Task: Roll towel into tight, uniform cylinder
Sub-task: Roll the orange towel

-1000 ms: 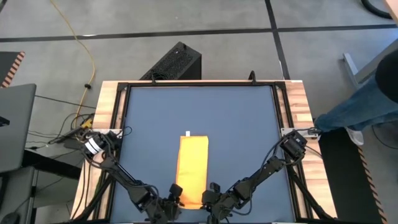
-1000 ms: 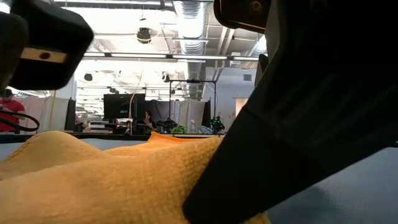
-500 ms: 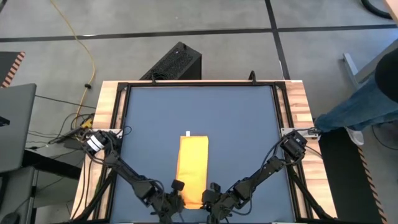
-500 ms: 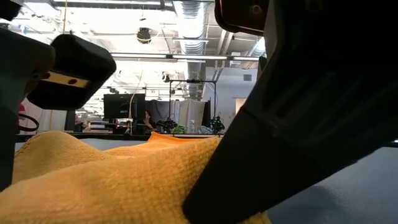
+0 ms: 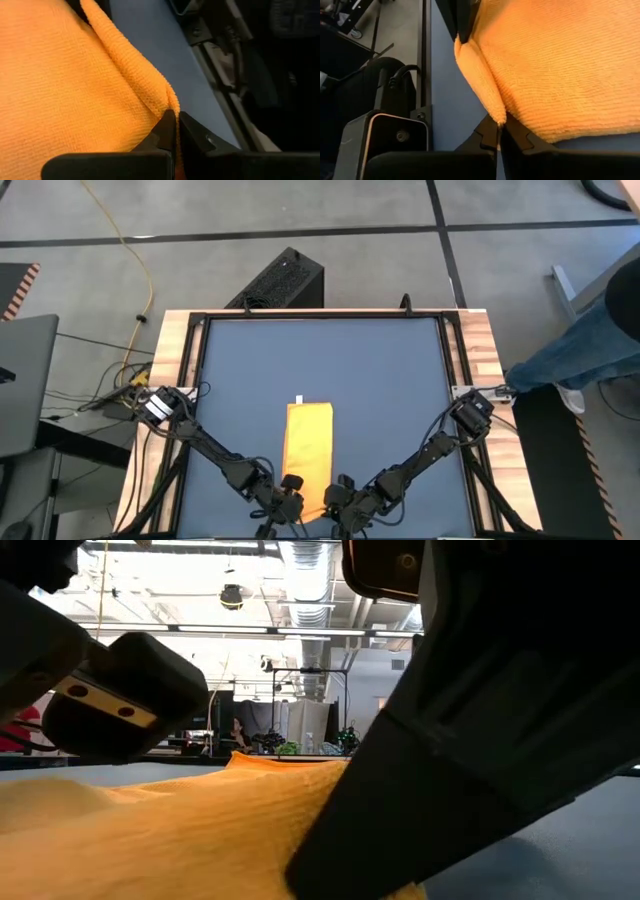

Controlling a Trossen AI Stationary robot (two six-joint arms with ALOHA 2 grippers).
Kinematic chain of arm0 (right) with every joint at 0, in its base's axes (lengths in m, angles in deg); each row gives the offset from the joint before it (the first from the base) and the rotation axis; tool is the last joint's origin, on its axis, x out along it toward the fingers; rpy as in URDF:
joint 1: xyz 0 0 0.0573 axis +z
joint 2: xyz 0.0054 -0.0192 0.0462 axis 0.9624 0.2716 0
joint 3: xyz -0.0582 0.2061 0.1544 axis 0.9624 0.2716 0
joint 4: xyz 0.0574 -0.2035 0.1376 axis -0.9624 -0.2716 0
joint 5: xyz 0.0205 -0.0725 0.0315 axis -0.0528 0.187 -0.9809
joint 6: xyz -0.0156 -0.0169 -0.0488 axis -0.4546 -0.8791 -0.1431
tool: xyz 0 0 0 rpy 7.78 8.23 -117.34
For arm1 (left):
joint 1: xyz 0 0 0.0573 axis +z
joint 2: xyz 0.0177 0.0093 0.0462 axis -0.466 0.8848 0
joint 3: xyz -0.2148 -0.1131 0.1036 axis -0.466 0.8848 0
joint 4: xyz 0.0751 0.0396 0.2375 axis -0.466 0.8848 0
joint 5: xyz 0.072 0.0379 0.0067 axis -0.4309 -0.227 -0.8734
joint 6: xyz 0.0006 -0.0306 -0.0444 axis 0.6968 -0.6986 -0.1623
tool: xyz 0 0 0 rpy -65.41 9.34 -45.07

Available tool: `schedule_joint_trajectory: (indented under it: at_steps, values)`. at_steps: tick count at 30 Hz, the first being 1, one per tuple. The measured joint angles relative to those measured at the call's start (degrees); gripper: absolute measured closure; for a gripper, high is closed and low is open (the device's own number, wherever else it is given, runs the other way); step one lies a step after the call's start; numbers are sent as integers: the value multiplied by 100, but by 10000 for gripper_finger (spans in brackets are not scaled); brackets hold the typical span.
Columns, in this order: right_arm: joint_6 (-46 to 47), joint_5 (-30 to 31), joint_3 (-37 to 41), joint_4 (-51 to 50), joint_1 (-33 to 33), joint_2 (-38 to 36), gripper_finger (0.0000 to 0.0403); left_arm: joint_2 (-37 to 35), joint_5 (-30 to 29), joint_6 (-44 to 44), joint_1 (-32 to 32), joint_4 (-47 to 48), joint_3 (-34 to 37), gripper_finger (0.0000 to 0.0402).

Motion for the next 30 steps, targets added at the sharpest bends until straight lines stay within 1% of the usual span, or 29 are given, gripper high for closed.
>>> schedule_joint_trajectory:
  at_steps: [6,9,12,19,22,25,27,30]
  values:
    - [135,-194,0,15,13,0,355,2,173,-142,99,-2,0,401]
    - [100,-434,0,-8,9,-40,334,2,185,-142,128,-15,0,401]
    - [-20,-497,8,-155,17,-173,307,2,163,-142,132,-19,2,401]
    - [-487,-502,22,-1204,131,-760,252,-42,71,19,143,-14,2,401]
    - [-1204,-101,20,-1185,265,-828,241,-90,59,122,172,-52,4,401]
    - [-2606,376,19,-786,451,-799,239,-92,65,146,187,-50,4,401]
    - [-3593,517,4,-478,533,-746,240,-92,61,142,187,-40,4,401]
    - [-4681,825,11,-435,611,-727,241,-92,56,140,187,-50,4,401]
